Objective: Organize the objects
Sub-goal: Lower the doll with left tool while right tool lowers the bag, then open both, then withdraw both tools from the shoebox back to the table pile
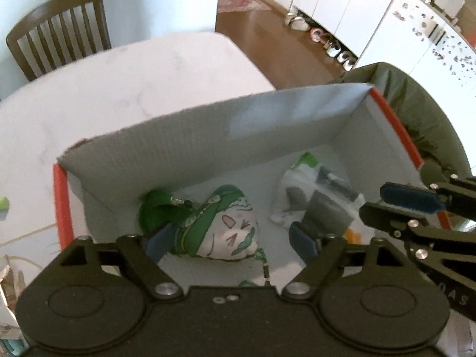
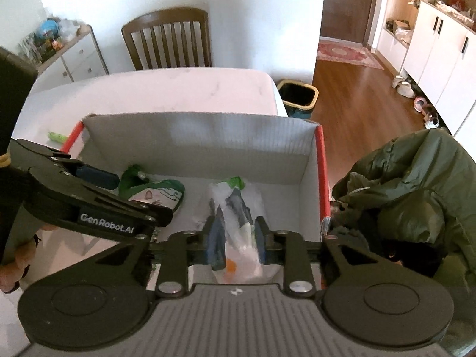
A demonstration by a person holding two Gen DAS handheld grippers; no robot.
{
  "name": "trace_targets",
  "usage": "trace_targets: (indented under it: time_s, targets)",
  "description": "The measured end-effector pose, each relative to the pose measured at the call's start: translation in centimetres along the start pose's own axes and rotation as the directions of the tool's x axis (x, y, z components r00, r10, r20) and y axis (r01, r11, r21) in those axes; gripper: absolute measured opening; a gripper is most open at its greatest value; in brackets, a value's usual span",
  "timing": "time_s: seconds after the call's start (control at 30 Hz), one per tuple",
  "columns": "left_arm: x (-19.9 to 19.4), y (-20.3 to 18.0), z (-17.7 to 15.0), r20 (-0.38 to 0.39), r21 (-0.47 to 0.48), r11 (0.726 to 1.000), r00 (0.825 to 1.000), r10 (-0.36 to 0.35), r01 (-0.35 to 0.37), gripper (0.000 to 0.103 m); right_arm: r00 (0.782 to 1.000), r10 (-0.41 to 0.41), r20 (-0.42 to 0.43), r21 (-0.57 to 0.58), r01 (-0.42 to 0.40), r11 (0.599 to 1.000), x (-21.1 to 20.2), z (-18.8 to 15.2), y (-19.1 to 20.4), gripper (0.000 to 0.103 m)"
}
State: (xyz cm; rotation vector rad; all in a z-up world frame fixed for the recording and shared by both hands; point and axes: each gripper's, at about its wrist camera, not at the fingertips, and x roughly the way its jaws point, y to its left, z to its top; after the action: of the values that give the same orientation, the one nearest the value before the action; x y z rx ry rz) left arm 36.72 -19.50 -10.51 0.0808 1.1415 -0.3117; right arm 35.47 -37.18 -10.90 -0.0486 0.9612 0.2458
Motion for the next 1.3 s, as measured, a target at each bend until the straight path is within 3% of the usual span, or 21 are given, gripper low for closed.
trace_targets:
  time_s: [0.23,0.3,0.37,0.53,0.87,1.3]
  targets:
    - [-3.0,-0.3,-0.2,0.080,-0.014,1.000,0.997,-0.010,0.011,0.089,0.998,0.031,0.050,0.013,-0.032,0.999,-3.1,-0.3,0.5,0.030]
    - [-4.2,0.1,-0.6,0.103,-0.024,1.000,0.995,-0.016,0.018,0.089,0.997,0.037,0.069,0.009,-0.038,0.999,-4.1,-0.4,0.8,0.035]
    - [-5.5,0.4,-1.1,0.127,-0.032,0.999,0.992,-0.019,0.024,0.089,0.995,0.037,0.094,0.006,-0.037,0.999,-5.1,-0.6,1.2,0.049]
    - [-8.2,1.4,-1.8,0.190,-0.066,0.996,0.980,-0.051,0.064,0.089,0.989,0.048,0.141,0.000,-0.049,0.999,-7.5,-1.1,2.4,0.050]
    - [-14.3,4.5,-6.4,0.317,-0.079,0.993,0.947,-0.057,0.086,0.094,0.969,0.055,0.240,0.015,-0.060,0.998,-11.8,-2.4,6.4,0.068]
    - [-19.1,12.8,-13.7,0.369,-0.147,0.988,0.929,0.014,0.044,0.102,0.948,0.123,0.293,0.023,-0.136,0.990,-14.2,-4.6,15.1,0.082]
